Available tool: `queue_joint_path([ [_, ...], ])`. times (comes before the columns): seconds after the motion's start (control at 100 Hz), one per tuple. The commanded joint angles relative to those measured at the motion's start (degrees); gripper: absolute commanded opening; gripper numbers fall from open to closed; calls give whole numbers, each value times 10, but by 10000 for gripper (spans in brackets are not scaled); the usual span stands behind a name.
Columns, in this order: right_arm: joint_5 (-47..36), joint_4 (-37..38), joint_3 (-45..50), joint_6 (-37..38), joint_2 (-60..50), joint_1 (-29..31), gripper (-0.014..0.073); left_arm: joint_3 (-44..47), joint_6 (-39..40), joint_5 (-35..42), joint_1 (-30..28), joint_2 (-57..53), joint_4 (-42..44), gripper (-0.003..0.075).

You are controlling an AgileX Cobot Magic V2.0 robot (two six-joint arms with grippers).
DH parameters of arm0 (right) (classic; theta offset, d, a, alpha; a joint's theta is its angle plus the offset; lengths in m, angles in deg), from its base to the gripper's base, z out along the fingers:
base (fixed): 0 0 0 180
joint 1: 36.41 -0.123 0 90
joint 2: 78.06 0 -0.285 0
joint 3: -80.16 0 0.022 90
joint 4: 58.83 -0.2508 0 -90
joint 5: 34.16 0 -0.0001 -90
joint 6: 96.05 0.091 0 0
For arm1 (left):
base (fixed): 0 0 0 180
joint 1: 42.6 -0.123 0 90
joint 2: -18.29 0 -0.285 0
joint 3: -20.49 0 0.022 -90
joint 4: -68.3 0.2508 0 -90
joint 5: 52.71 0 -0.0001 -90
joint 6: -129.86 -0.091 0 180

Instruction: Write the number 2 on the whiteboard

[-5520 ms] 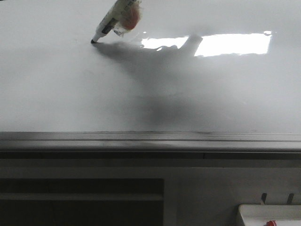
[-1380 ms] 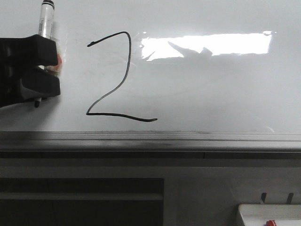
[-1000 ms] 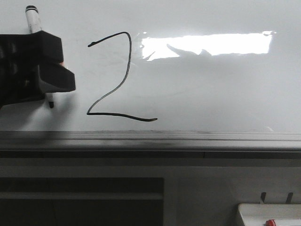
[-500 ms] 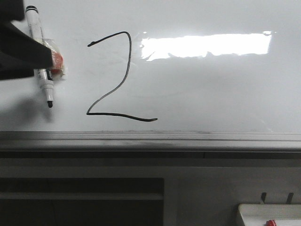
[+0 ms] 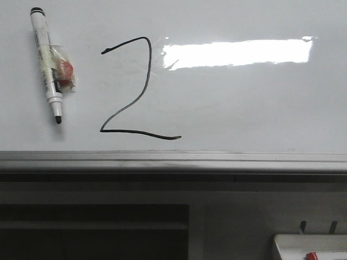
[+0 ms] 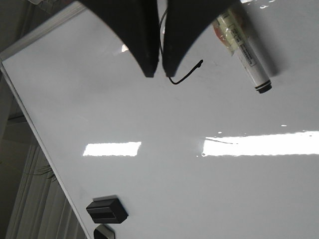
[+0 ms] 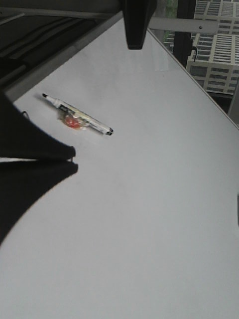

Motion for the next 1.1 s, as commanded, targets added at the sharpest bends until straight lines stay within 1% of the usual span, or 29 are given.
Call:
queue_joint_path([
  [0.0,-34,2,37,-5,-47,1,-60,5,-3,33,-2,-27,17,-20],
  [0.15,-32,2,86,-5,-106,1,-60,23,-3,27,-2,-43,17,-20],
  [0.35,-32,2,123,-5,-115,1,-60,35,-3,16,-2,-43,15,-20],
  [0.66,-27,2,126,-5,-115,1,-60,37,-3,15,-2,-43,15,-20],
  [0.8,-27,2,126,-5,-115,1,-60,42,-3,34,-11,-43,32,-20],
  [0.85,-27,2,126,-5,-115,1,-60,43,-3,41,-32,-44,42,-20],
  [0.92,-29,2,126,-5,-115,1,-60,43,-3,42,-84,-45,74,-20],
  [1.05,-29,2,126,-5,-115,1,-60,43,0,33,-226,-46,151,-20],
  [1.09,-29,2,126,-5,-115,1,-60,43,8,7,-271,-52,171,-20],
])
